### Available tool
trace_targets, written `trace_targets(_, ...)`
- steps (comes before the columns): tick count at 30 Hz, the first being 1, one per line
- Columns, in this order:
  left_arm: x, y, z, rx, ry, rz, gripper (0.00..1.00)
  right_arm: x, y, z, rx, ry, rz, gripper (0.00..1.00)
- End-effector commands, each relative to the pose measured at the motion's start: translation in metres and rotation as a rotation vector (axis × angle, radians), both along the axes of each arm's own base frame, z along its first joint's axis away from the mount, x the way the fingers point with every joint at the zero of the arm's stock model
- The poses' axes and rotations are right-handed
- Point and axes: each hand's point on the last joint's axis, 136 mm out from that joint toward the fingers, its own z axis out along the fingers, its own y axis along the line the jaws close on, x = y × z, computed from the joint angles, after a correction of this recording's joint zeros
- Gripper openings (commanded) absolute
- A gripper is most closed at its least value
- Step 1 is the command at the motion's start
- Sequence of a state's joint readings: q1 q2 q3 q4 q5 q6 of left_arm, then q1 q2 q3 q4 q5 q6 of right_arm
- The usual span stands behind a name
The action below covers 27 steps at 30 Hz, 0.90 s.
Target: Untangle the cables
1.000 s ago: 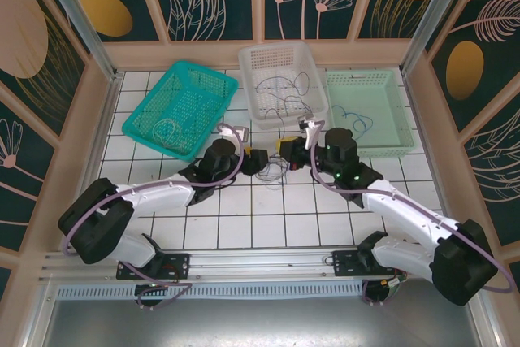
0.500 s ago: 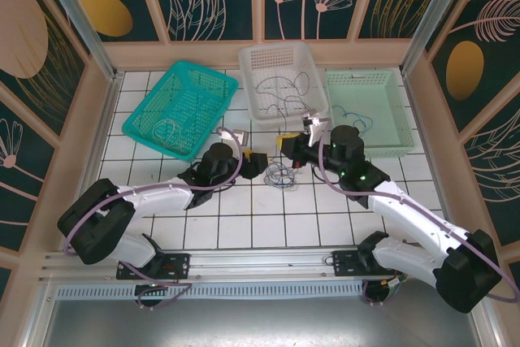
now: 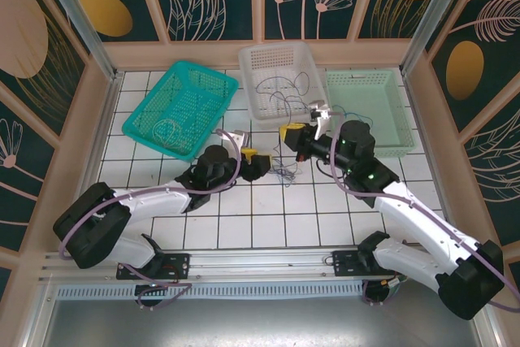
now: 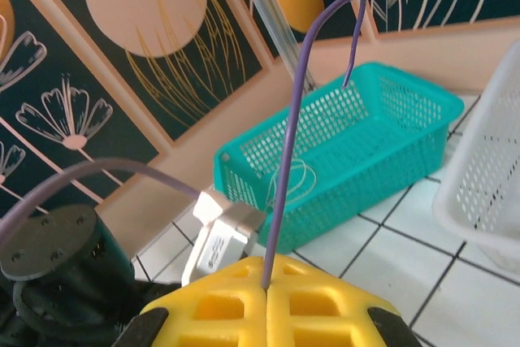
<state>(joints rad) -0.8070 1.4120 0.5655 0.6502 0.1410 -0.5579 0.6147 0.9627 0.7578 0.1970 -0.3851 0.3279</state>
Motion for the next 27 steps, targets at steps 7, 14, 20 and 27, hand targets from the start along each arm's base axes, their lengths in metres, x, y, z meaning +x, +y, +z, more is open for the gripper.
trace_targets(7,-0.006,-0.031,0.039,-0.025,-0.166,-0.138,0.71,-0.001,0.005,0.006,0.021,0.004,0.037,0.0)
trace_targets(14,0.014,-0.038,0.035,0.021,-0.163,-0.085,0.69,-0.004,0.007,0.008,0.029,0.004,0.06,0.0)
trace_targets(20,0.015,-0.043,0.035,0.017,-0.157,-0.096,0.08,0.001,0.003,0.0,0.0,0.019,0.024,0.0)
trace_targets(27,0.015,-0.037,0.052,-0.011,-0.174,-0.07,0.0,0.022,-0.024,-0.026,-0.107,0.014,-0.169,0.65)
